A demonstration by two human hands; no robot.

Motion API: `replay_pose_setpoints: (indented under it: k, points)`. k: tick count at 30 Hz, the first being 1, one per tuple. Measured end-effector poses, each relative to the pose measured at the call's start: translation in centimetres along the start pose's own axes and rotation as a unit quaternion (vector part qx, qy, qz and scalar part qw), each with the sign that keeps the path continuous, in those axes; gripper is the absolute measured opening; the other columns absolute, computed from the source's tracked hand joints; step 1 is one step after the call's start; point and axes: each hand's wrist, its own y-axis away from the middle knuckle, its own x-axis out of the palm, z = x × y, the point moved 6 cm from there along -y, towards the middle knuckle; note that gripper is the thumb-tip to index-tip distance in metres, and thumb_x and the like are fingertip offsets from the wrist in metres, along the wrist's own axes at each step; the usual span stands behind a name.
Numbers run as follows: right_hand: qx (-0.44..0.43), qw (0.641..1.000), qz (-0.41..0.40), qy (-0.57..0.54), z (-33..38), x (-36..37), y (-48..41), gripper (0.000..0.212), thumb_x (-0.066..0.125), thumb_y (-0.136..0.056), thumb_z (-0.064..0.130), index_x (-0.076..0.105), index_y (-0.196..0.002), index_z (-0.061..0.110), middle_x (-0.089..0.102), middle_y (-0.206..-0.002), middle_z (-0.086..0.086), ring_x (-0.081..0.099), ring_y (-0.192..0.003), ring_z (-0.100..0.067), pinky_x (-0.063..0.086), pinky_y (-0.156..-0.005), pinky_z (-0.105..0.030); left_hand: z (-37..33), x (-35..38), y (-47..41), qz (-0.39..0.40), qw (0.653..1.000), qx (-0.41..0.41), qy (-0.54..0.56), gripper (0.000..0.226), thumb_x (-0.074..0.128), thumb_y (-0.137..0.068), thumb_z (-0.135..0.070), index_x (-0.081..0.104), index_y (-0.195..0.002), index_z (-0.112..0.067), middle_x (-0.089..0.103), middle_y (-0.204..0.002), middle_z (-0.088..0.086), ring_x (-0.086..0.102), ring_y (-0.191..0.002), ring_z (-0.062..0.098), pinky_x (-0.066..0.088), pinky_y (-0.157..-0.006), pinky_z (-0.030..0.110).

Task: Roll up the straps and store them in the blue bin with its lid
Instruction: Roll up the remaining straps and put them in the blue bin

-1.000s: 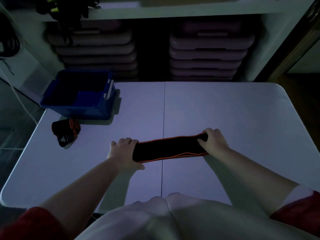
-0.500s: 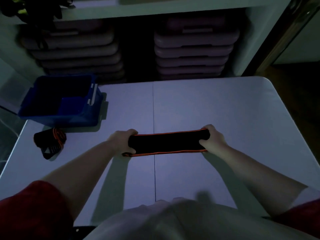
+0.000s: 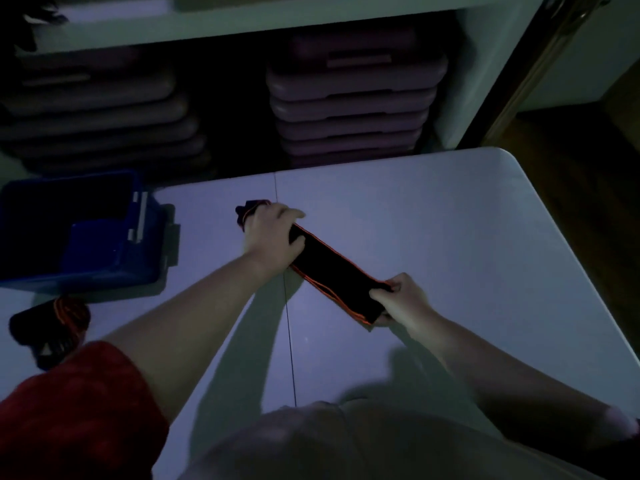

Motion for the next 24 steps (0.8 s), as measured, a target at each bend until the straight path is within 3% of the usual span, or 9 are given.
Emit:
replay_pose_setpoints:
  k: [2, 4, 7, 10, 12, 18, 22, 24]
  points:
    - [0.007, 0.996, 0.085, -0.013, -0.1, 2.7, 1.3, 0.020, 0.065, -0.078, 0.017, 0.069, -0.072, -0.002, 0.068, -0.058, -0.013, 0.068, -0.050, -0.021, 0.059, -0.051, -0.035, 0.0, 2.1, 2.2, 0.042, 0.999, -0.007, 0.014, 0.044, 0.058, -0.084, -0.037, 0.055, -0.127, -0.025, 0.052, -0.128, 0.005, 0.042, -0.121, 0.028, 0.036, -0.102, 0.042]
    - [0.009, 0.990, 0.143, -0.003, -0.2, 4.7, 2.6, 0.020, 0.063, -0.083, 0.021, 0.067, -0.074, 0.003, 0.071, -0.068, -0.017, 0.067, -0.057, -0.022, 0.058, -0.058, -0.041, 0.7, 4.2, 4.7, 0.091, 0.994, -0.036, 0.049, 0.042, 0.057, -0.087, -0.038, 0.055, -0.127, -0.025, 0.050, -0.130, 0.005, 0.044, -0.123, 0.026, 0.040, -0.101, 0.040]
    - [-0.046, 0.983, 0.161, 0.075, 0.1, 5.9, 3.4, 0.022, 0.061, -0.087, 0.029, 0.055, -0.074, 0.012, 0.068, -0.077, -0.015, 0.060, -0.065, -0.024, 0.047, -0.061, -0.034, 1.6, 6.3, 8.4, 0.132, 0.989, -0.039, 0.052, 0.042, 0.052, -0.090, -0.042, 0.056, -0.127, -0.023, 0.051, -0.133, 0.004, 0.044, -0.127, 0.025, 0.040, -0.103, 0.038]
    - [-0.087, 0.980, 0.145, 0.109, 0.1, 5.5, 3.3, 0.024, 0.064, -0.085, 0.036, 0.055, -0.096, 0.017, 0.063, -0.085, 0.000, 0.060, -0.080, -0.018, 0.043, -0.065, -0.028, 1.3, 6.9, 11.0, 0.163, 0.986, -0.002, 0.025, 0.044, 0.048, -0.094, -0.036, 0.052, -0.135, -0.020, 0.045, -0.144, 0.003, 0.036, -0.136, 0.023, 0.033, -0.111, 0.037]
    - [-0.109, 0.976, 0.148, 0.120, 0.5, 5.1, 3.3, 0.031, 0.067, -0.083, 0.032, 0.053, -0.108, 0.022, 0.061, -0.088, 0.005, 0.060, -0.085, -0.015, 0.041, -0.067, -0.025, 0.4, 6.6, 12.2, 0.179, 0.983, 0.006, 0.031, 0.046, 0.047, -0.095, -0.035, 0.048, -0.138, -0.018, 0.040, -0.149, 0.003, 0.032, -0.140, 0.021, 0.027, -0.115, 0.035]
    - [-0.175, 0.949, 0.205, 0.164, 0.7, 5.4, 4.4, 0.042, 0.065, -0.074, 0.010, 0.062, -0.112, 0.026, 0.068, -0.093, -0.002, 0.064, -0.086, -0.018, 0.044, -0.071, -0.020, -0.9, 6.1, 15.4, 0.228, 0.969, 0.003, 0.095, 0.072, 0.063, -0.074, -0.035, 0.043, -0.141, -0.018, 0.035, -0.151, 0.007, 0.032, -0.140, 0.021, 0.026, -0.112, 0.030]
    - [-0.241, 0.920, 0.225, 0.213, 0.2, 5.9, 5.4, 0.054, 0.067, -0.074, 0.009, 0.057, -0.125, 0.021, 0.066, -0.108, -0.001, 0.062, -0.097, -0.013, 0.049, -0.087, -0.023, -0.8, 6.6, 17.1, 0.206, 0.972, -0.013, 0.111, 0.080, 0.074, -0.071, -0.027, 0.040, -0.142, -0.015, 0.042, -0.144, 0.009, 0.041, -0.133, 0.022, 0.031, -0.107, 0.024]
    - [-0.264, 0.909, 0.234, 0.221, 0.1, 6.5, 6.1, 0.053, 0.067, -0.078, 0.011, 0.056, -0.128, 0.019, 0.065, -0.113, 0.002, 0.059, -0.100, -0.007, 0.045, -0.086, -0.018, -0.5, 6.6, 17.7, 0.177, 0.976, -0.047, 0.116, 0.078, 0.075, -0.072, -0.028, 0.041, -0.141, -0.016, 0.047, -0.139, 0.010, 0.047, -0.126, 0.025, 0.039, -0.104, 0.028]
